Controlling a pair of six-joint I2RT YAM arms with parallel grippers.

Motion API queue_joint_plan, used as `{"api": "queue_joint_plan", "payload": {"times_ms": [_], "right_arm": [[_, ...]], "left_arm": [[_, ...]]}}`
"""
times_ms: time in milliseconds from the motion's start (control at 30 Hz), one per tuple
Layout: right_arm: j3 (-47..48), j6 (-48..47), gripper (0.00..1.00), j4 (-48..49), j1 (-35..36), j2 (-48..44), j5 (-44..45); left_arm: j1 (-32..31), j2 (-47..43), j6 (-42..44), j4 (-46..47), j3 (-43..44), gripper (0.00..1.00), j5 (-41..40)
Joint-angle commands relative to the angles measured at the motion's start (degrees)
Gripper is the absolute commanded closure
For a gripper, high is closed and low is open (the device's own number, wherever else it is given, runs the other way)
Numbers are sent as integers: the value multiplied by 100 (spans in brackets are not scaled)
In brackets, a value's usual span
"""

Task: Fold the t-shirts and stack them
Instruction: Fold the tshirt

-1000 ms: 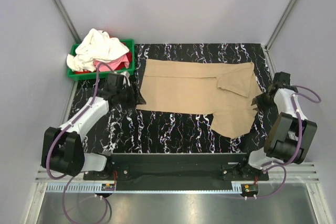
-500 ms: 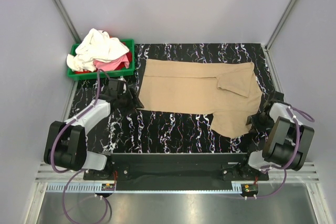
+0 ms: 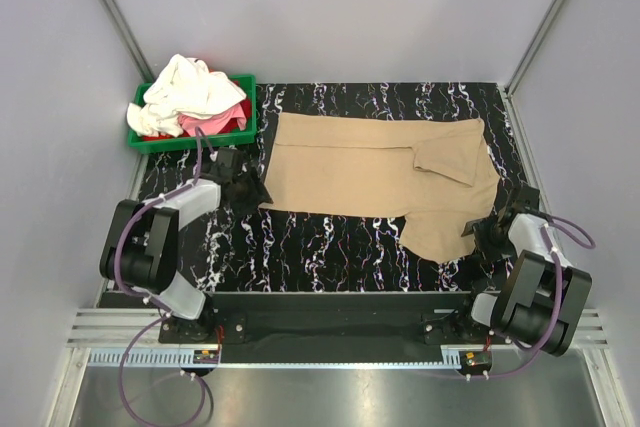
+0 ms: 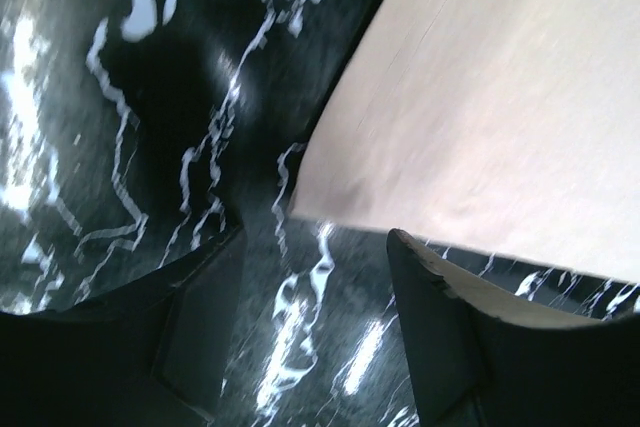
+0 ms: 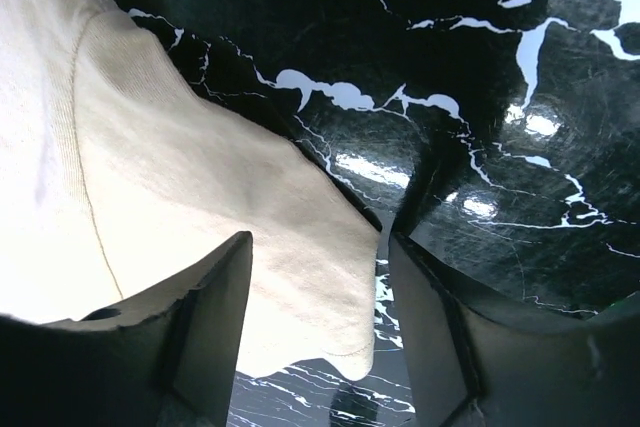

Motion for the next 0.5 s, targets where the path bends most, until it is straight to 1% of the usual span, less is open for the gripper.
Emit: {"api": "queue_joint_plan", "payload": {"times_ms": [0, 33, 133, 200, 233, 267, 300, 333, 367, 433, 467], "right_arm": [[-80, 119, 35, -69, 39, -152, -1], [-106, 137, 35, -43, 48, -152, 34], [-202, 207, 35, 247, 83, 23, -105], [-281, 242, 37, 519, 100, 216, -238], [-282, 234, 38, 581, 109, 295, -265], [-282, 207, 41, 686, 109, 374, -256], [-265, 181, 44, 713, 109, 497, -247], [-203, 129, 48, 722, 109, 559, -221], [-159, 15, 61, 705, 109, 595, -212], [7, -82, 86, 617, 109, 587, -29], [78, -126, 95, 425, 109, 543, 86]], "left_arm": [[27, 247, -99, 512, 202, 38, -103], [27, 274, -99, 539, 193, 39, -95], [27, 336, -125, 741, 123, 49, 46], [27, 327, -143, 847, 96, 64, 116], [27, 327, -151, 847, 105, 68, 142], [27, 310, -143, 882, 114, 77, 169], [19, 284, -134, 873, 122, 81, 204], [27, 266, -134, 882, 122, 87, 222], [27, 240, -134, 882, 122, 100, 248], [19, 126, -134, 873, 105, 100, 310], [-16, 73, -143, 847, 70, 100, 310]]}}
